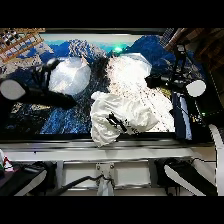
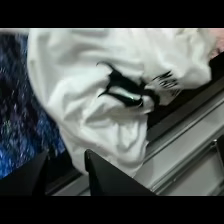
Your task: Fold the clothes and pants, and hang the long-sleeved shirts on hangers.
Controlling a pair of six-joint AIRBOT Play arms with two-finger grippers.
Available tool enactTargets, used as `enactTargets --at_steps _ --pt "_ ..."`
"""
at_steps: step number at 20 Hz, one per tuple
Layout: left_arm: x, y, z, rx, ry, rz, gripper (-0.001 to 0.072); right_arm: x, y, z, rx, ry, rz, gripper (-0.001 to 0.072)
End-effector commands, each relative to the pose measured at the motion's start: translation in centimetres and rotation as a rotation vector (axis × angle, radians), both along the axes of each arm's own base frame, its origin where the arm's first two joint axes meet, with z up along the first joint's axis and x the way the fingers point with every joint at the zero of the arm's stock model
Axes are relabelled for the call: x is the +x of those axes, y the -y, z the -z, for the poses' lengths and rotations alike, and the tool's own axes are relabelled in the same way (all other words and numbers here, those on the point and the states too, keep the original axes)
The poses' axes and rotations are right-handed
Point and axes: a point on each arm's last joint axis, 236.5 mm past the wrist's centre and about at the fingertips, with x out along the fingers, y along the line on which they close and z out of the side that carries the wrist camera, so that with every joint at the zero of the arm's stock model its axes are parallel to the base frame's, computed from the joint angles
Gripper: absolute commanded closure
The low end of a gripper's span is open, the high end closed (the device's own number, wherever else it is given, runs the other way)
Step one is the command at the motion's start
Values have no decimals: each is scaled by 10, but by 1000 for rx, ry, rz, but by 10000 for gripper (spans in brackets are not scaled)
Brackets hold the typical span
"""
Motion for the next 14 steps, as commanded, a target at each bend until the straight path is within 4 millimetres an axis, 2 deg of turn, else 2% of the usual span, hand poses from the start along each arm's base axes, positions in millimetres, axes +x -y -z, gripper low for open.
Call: enactTargets --at_steps 1,2,3,6,8,11,14 --pt "-32 -30 49 91 -118 -122 331 -2 -3 -1 13 -8 -5 409" --pt "-43 -33 64 99 -151 -128 293 -7 -5 3 8 -34 -21 408" --pt "-54 -32 76 91 -188 -130 293 -12 -6 7 3 -56 -33 407" --pt "-75 -5 99 -42 -255 -116 279 -17 -8 10 5 -81 -47 407" --pt "-73 6 109 -119 -250 -145 227 -17 -10 9 19 -81 -47 408" --pt "-73 7 128 -116 -262 -143 226 -18 -18 4 68 -84 -47 408" --pt "-72 17 141 -146 -299 -111 227 -17 -24 -1 112 -83 -46 408"
